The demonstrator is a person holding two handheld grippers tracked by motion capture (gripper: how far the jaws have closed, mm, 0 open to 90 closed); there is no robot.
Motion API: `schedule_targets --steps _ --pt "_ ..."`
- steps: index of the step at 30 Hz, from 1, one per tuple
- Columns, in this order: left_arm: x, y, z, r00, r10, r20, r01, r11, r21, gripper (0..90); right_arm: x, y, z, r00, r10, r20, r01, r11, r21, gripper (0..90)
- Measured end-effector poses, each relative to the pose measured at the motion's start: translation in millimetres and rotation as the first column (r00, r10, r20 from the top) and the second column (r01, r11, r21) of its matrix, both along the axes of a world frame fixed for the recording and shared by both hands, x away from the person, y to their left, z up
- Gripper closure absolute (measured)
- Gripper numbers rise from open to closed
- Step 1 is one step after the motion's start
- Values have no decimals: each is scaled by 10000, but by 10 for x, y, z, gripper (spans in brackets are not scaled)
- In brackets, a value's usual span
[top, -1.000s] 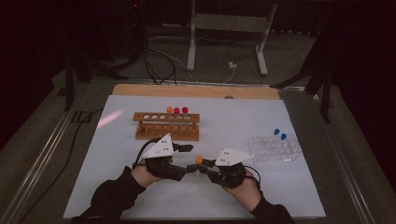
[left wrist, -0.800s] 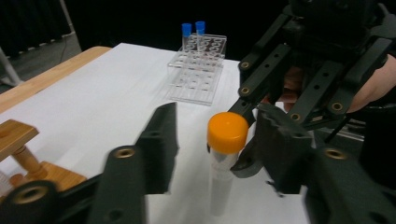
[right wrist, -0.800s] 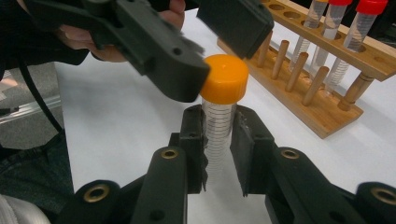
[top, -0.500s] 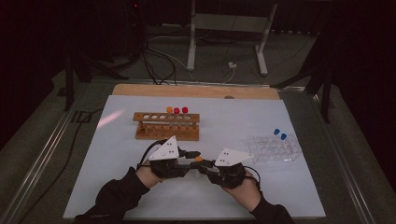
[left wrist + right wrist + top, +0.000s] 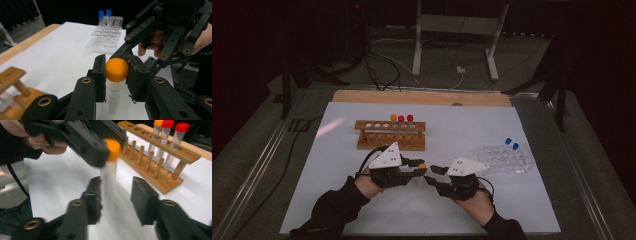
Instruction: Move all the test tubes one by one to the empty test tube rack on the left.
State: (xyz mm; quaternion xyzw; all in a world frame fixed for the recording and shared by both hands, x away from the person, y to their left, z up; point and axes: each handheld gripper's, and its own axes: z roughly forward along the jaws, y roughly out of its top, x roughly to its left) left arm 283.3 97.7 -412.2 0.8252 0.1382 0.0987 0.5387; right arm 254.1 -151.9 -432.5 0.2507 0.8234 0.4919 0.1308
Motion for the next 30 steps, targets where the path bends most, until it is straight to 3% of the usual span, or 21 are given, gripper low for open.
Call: schedule_targets --steps 5,9,13,19,23,30 --pt "104 169 87 9975 708 51 -708 9975 7 717 31 -83 31 9993 -359 98 358 9992 191 243" --pt "212 304 174 9914 1296 192 -1297 9916 -2 716 38 -128 54 9974 -715 112 709 9964 472 115" --pt "332 451 264 9800 1965 301 -1965 9805 -45 716 46 -157 78 9975 -710 25 707 9953 663 1" --pt "526 640 371 9538 2961 508 -2955 9552 -185 716 39 -195 91 9984 -557 31 552 9946 874 0" --pt "654 739 426 9319 3578 599 -3561 9337 -374 717 36 -203 71 9986 -522 95 511 9948 885 0" --pt "888 834 479 9048 4216 603 -4180 9062 -639 716 24 -197 63 9982 -553 239 530 9947 878 0"
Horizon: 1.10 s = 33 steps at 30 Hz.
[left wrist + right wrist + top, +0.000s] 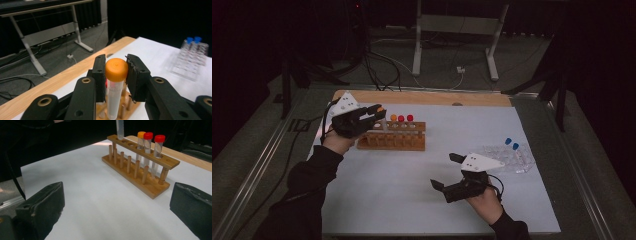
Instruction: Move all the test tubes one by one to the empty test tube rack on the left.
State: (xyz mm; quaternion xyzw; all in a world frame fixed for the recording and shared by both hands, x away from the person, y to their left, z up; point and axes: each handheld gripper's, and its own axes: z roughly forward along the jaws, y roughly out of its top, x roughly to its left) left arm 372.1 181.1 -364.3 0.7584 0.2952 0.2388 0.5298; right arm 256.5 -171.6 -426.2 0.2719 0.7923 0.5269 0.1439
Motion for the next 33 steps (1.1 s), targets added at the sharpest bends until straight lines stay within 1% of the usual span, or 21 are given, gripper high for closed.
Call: schedule_targets --steps 2,5,7,10,11,12,13,14,15,16,18,19,20,21,23,28,33 --pt "59 5 -18 9999 114 18 -114 9999 24 716 0 -4 1 10000 22 42 -22 10000 30 0" --pt "147 7 -64 9997 221 37 -220 9997 -94 716 -1 -9 4 10000 18 79 -18 10000 93 0" --pt "209 2 -102 9990 437 -26 -437 9990 -13 716 -4 -9 7 9999 16 141 -16 10000 8 0" --pt "291 18 -171 9978 632 -188 -634 9979 -121 716 -4 -13 1 9999 4 148 -3 10000 -45 0" --pt "313 22 -197 9971 731 -188 -732 9973 -72 716 -3 -16 0 9999 15 135 -14 10000 -41 0" --pt "334 27 -228 9966 795 -222 -799 9967 -172 716 -2 -17 -2 9999 24 121 -24 10000 -39 0" --pt "356 32 -256 9959 830 -346 -837 9963 -193 716 -1 -19 -3 9999 5 139 -5 10000 -53 0" --pt "373 33 -286 9949 943 -360 -949 9954 -135 716 0 -20 -3 9999 0 126 1 10000 -58 0" --pt "388 35 -316 9946 950 -427 -961 9951 -236 716 1 -21 -4 9999 18 101 -18 10000 -50 0" --pt "398 37 -343 9943 932 -520 -950 9949 -336 716 1 -22 -4 9999 15 100 -14 10000 -45 0" --pt "412 22 -393 9936 978 -563 -990 9949 -188 716 0 -23 -6 9999 24 106 -23 10000 -74 0" --pt "417 18 -418 9935 936 -654 -957 9950 -295 716 0 -25 -7 10000 42 86 -41 10000 -48 0" --pt "420 9 -441 9934 933 -672 -952 9951 -257 716 2 -27 -8 10000 43 53 -43 10000 -11 0" --pt "420 -3 -462 9932 973 -636 -980 9951 -86 716 6 -29 -9 10000 59 49 -59 10000 -10 0" --pt "427 -18 -507 9927 944 -748 -955 9954 -106 716 4 -29 -11 10000 87 27 -87 10000 -21 0" --pt "446 -61 -632 9909 962 -938 -955 9954 110 716 4 -24 -17 9999 119 -51 -120 9999 -29 0" --pt "472 -92 -736 9884 1024 -1122 -1009 9947 192 716 10 -37 -12 9999 103 -76 -104 9999 -22 0"
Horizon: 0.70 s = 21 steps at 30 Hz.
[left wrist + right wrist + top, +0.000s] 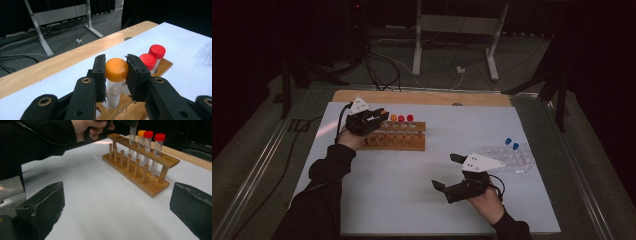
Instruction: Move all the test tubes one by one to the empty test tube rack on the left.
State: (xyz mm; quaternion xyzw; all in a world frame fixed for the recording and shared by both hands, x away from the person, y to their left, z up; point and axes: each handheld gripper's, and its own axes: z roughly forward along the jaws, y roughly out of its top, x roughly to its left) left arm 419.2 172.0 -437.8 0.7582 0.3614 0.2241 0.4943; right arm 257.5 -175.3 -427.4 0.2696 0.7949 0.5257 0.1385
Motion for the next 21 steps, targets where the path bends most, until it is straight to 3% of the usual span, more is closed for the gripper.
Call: schedule_targets --steps 11,18,21 --pt "15 -4 -143 9995 54 -296 -51 9999 104 715 -2 -18 7 10000 -13 13 13 10000 -16 0" --pt "18 22 -157 9991 206 -367 -207 9998 -28 712 -1 -22 9 10000 4 26 -4 10000 -46 0" --pt "0 40 -145 9994 -12 -344 4 9997 -241 685 0 -29 17 10000 42 40 -42 10000 -2 0"
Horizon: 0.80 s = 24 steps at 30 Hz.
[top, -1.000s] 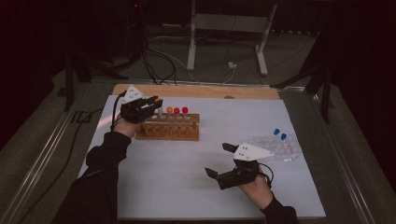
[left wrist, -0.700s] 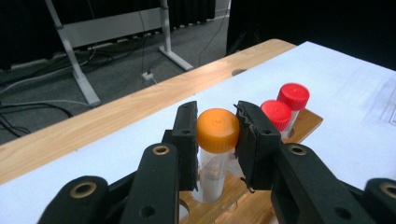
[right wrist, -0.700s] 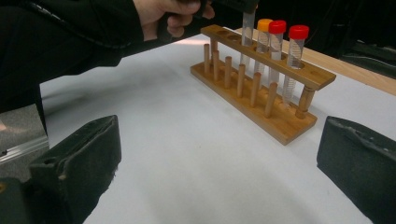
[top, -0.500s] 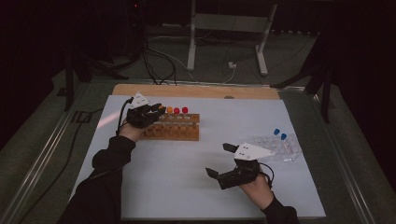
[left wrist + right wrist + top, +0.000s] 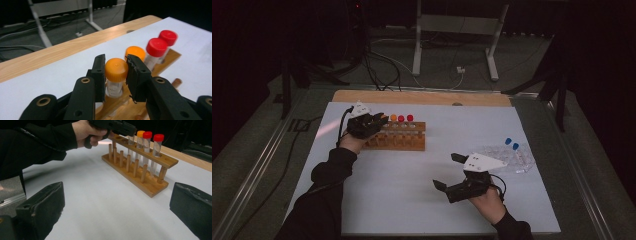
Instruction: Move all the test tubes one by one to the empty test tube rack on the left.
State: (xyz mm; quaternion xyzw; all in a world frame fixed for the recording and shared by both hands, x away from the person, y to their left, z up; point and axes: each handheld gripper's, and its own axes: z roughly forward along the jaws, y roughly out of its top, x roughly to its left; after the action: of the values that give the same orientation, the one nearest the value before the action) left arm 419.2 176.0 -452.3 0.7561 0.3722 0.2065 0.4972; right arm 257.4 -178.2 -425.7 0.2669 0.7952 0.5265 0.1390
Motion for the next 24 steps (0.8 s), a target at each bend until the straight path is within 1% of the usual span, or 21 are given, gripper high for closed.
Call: schedule_targets --steps 1,3,5,9,11,12,13,16,17,18,19,20,21,22,24 --pt "-11 7 18 10000 -79 -5 79 10000 -59 647 4 -6 3 10000 30 -26 -29 10000 33 0" --pt "-44 34 73 9999 -88 126 90 9997 -223 607 10 -20 11 10000 22 -56 -21 9998 189 0" --pt "-91 61 145 9994 -117 324 127 9994 -322 542 14 -29 25 10000 54 0 -54 9998 167 0" --pt "-222 107 281 9974 -395 599 432 9972 -613 383 11 -68 65 9985 18 545 -13 10000 -90 0" --pt "-301 122 333 9963 -532 679 582 9955 -742 323 17 -110 90 9972 -94 748 98 9999 -54 0" --pt "-343 130 354 9951 -688 709 742 9943 -760 282 25 -137 105 9965 -157 816 162 9999 -51 0" --pt "-387 130 373 9946 -724 742 781 9940 -769 248 33 -166 118 9956 -241 905 241 9997 6 0" --pt "-515 135 417 9921 -978 782 1042 9911 -823 161 58 -277 164 9935 -616 958 608 9981 113 0" --pt "-556 136 428 9909 -1098 782 1165 9894 -870 156 69 -320 181 9925 -769 951 760 9970 121 0" --pt "-597 140 438 9882 -1333 755 1398 9862 -892 126 85 -364 196 9914 -962 887 961 9954 55 0" --pt "-643 141 447 9861 -1455 808 1527 9840 -921 77 99 -411 207 9891 -1183 878 1187 9929 12 0" --pt "-689 144 456 9843 -1549 851 1629 9819 -970 58 114 -463 214 9863 -1378 906 1381 9904 37 0" --pt "-736 145 461 9827 -1609 922 1700 9802 -1018 50 132 -514 219 9829 -1597 915 1598 9871 71 0" --pt "-778 152 462 9798 -1759 955 1857 9769 -1057 26 152 -565 224 9803 -1738 936 1745 9847 14 0" --pt "-860 154 453 9771 -1878 999 1989 9732 -1157 21 182 -666 224 9712 -2155 1015 2170 9762 -34 0"
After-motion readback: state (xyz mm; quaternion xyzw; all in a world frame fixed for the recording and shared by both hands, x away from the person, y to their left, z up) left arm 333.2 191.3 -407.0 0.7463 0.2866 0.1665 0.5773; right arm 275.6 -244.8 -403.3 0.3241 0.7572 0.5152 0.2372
